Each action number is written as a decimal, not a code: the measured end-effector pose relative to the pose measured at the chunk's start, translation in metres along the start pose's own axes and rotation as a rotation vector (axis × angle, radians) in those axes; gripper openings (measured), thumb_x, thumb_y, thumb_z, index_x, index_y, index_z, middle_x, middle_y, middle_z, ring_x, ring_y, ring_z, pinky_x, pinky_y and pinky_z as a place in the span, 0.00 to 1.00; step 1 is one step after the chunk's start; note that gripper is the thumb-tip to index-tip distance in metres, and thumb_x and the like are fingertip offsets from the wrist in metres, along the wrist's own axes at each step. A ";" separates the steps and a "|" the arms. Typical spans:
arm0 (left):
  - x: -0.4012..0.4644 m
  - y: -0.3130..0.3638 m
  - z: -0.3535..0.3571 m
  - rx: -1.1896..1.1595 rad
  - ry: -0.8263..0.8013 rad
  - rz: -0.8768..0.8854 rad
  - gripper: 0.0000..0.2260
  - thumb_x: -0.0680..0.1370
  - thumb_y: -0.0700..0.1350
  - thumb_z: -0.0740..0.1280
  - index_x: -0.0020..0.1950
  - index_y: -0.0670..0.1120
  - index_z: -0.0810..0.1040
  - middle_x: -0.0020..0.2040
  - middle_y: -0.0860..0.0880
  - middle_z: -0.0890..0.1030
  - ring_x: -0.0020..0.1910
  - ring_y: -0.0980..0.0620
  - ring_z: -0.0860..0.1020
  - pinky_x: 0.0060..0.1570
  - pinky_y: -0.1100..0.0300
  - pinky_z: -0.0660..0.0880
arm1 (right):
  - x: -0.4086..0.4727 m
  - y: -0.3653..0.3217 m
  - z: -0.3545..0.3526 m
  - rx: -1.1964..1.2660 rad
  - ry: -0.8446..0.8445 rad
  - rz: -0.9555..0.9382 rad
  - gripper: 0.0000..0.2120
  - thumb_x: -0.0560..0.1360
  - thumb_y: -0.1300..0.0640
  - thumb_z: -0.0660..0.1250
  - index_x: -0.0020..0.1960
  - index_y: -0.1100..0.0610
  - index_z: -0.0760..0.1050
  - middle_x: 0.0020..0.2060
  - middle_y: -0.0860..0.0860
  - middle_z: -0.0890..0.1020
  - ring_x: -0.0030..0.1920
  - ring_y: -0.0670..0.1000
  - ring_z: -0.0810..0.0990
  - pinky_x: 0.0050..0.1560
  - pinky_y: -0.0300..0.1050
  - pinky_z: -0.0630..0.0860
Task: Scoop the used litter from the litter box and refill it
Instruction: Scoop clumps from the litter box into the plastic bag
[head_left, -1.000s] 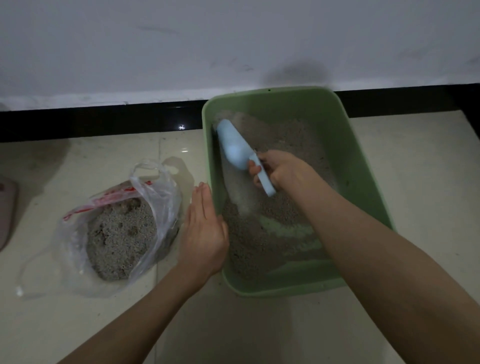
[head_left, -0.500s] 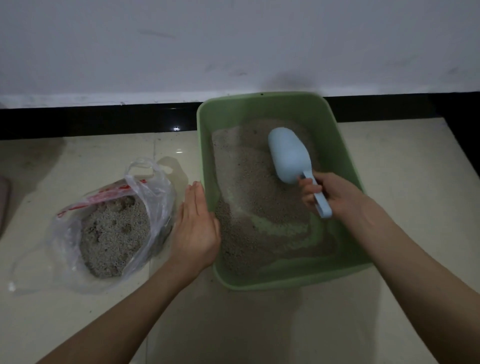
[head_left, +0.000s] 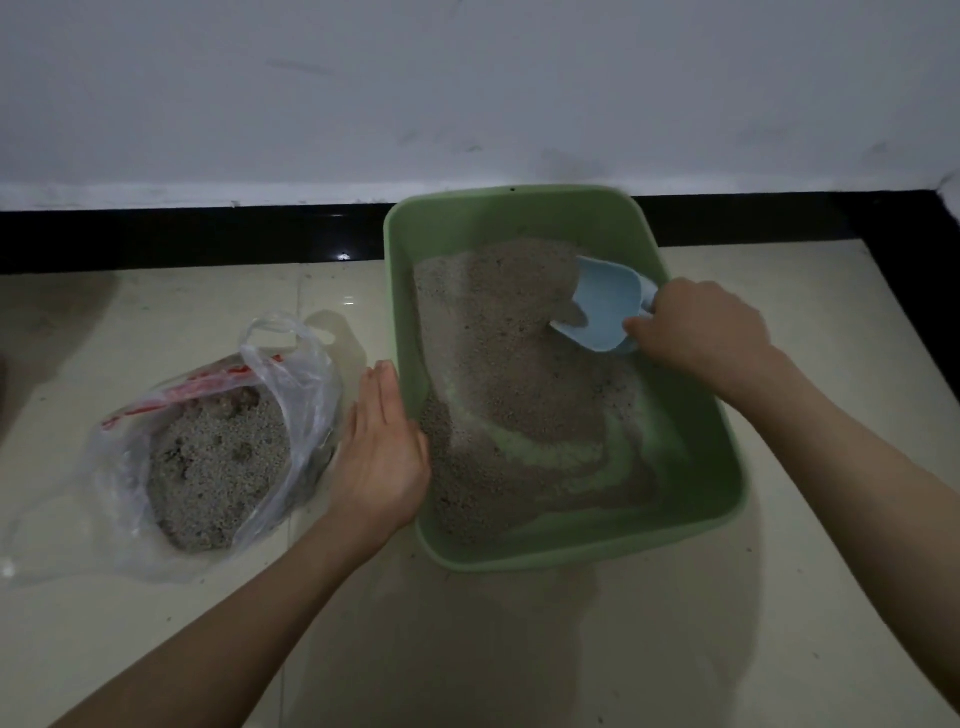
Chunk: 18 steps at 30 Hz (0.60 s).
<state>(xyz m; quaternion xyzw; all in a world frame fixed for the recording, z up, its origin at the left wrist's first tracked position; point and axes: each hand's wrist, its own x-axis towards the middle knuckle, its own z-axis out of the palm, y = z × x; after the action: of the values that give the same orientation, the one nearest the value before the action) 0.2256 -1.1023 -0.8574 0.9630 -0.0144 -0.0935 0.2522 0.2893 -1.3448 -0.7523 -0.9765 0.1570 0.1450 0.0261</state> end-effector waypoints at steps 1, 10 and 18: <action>0.000 0.000 0.000 0.001 0.001 0.000 0.28 0.79 0.40 0.53 0.75 0.38 0.42 0.76 0.39 0.48 0.75 0.44 0.47 0.74 0.52 0.47 | 0.000 -0.005 -0.005 -0.091 0.052 -0.019 0.10 0.78 0.52 0.61 0.44 0.60 0.70 0.31 0.52 0.68 0.36 0.54 0.72 0.39 0.46 0.70; -0.001 -0.004 0.004 -0.039 0.038 0.019 0.27 0.78 0.42 0.50 0.75 0.38 0.44 0.76 0.39 0.50 0.75 0.45 0.48 0.74 0.52 0.46 | 0.036 -0.030 -0.017 -0.001 0.130 -0.085 0.10 0.76 0.52 0.63 0.44 0.60 0.70 0.30 0.53 0.71 0.30 0.51 0.70 0.31 0.39 0.66; -0.001 -0.002 0.006 -0.081 0.064 0.027 0.27 0.79 0.42 0.49 0.75 0.39 0.43 0.76 0.40 0.48 0.76 0.48 0.45 0.71 0.58 0.42 | 0.060 -0.059 0.051 0.745 -0.153 0.161 0.14 0.76 0.54 0.65 0.53 0.66 0.73 0.39 0.57 0.80 0.38 0.54 0.80 0.44 0.51 0.79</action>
<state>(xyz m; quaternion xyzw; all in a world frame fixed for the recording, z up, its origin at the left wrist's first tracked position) 0.2236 -1.1035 -0.8635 0.9542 -0.0157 -0.0598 0.2928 0.3486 -1.3015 -0.8185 -0.8710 0.2729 0.1522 0.3792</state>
